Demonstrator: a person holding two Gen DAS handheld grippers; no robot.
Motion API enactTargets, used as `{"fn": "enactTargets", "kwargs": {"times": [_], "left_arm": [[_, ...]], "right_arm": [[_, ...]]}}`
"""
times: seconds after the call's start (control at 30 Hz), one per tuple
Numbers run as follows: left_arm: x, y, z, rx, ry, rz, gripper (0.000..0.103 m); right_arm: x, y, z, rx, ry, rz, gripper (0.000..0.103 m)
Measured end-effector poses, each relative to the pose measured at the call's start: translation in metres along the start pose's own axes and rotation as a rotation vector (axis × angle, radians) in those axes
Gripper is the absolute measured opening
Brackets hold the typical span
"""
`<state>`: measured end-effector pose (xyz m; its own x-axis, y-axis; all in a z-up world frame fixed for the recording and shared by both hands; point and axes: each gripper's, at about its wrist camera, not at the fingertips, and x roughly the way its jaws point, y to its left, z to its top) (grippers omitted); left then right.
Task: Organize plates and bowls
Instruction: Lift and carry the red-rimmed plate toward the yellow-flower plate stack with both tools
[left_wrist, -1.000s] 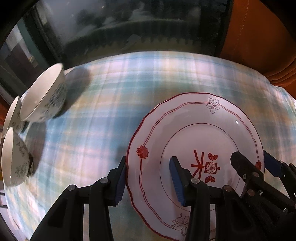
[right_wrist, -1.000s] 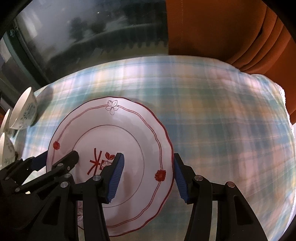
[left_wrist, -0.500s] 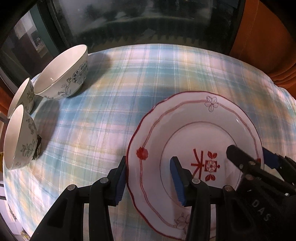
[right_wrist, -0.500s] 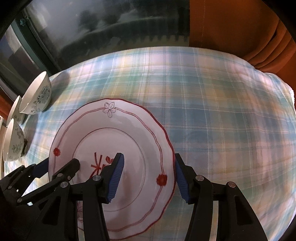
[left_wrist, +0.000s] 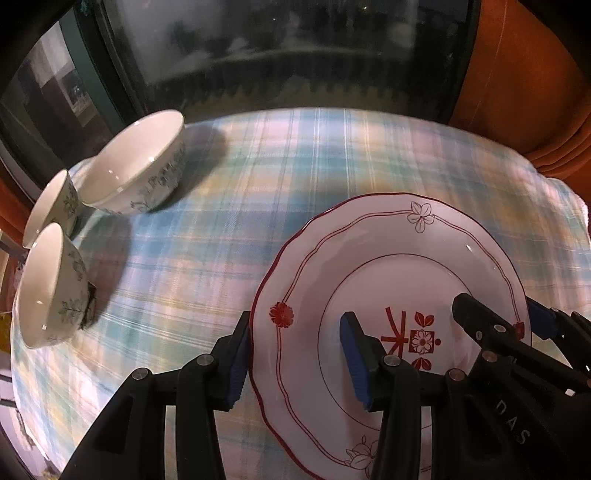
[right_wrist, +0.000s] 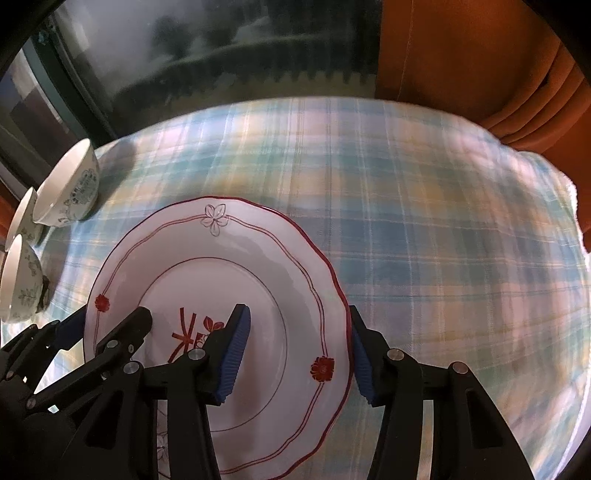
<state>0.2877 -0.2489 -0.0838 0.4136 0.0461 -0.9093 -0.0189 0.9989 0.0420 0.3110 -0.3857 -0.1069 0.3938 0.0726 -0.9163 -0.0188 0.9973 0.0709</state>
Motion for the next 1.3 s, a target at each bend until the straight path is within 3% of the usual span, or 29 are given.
{"fn": "enactTargets", "kwargs": {"times": [0.33,0.73,1.07,1.3], "left_arm": [[-0.05,0.023,-0.014,0.039,-0.062,-0.042,0.047],[-0.1,0.043,-0.056,0.112,-0.113,-0.144,0.047],[-0.116,0.02,-0.101,0.206,-0.082,-0.205,0.047],[-0.113,0.0,-0.122,0.2,-0.035,-0.207,0.048]], "right_arm": [[-0.059,0.024,-0.014,0.028,-0.065,-0.03,0.056],[-0.128,0.05,-0.07,0.099,-0.13,-0.125,0.056],[-0.152,0.038,-0.127,0.187,-0.106,-0.201,0.056],[-0.158,0.017,-0.151,0.202,-0.097,-0.185,0.055]]}}
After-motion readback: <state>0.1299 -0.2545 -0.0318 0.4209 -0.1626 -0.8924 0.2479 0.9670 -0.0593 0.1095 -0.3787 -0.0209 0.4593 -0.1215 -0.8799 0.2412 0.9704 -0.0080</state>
